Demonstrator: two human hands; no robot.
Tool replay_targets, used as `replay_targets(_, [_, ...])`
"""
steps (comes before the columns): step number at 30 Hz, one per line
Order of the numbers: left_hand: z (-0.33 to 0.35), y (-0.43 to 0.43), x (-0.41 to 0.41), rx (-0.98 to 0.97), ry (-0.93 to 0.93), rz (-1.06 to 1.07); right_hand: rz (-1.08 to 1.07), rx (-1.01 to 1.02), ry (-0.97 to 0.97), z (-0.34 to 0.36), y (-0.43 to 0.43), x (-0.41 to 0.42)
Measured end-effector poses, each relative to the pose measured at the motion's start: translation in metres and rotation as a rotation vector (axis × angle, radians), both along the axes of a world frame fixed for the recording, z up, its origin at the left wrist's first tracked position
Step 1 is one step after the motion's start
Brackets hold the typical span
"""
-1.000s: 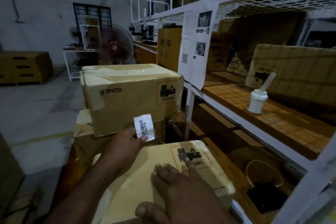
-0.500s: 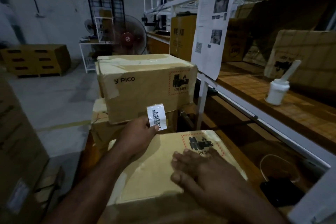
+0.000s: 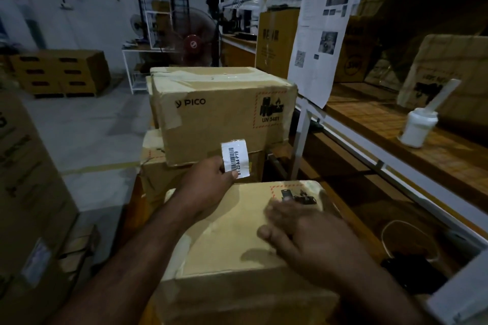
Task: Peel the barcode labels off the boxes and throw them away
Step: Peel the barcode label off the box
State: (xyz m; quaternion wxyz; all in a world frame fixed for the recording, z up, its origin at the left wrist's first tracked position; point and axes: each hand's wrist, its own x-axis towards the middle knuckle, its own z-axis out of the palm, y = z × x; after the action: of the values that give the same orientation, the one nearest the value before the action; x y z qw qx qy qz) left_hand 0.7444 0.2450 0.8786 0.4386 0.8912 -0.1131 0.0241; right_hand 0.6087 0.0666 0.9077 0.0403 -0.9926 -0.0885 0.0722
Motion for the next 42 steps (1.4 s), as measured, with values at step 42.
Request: replay_targets(42, [0.085, 0.044, -0.152, -0.418, -0.150, 0.331, -0.452, 0.633, -0.379, 0.071, -0.035, -0.029])
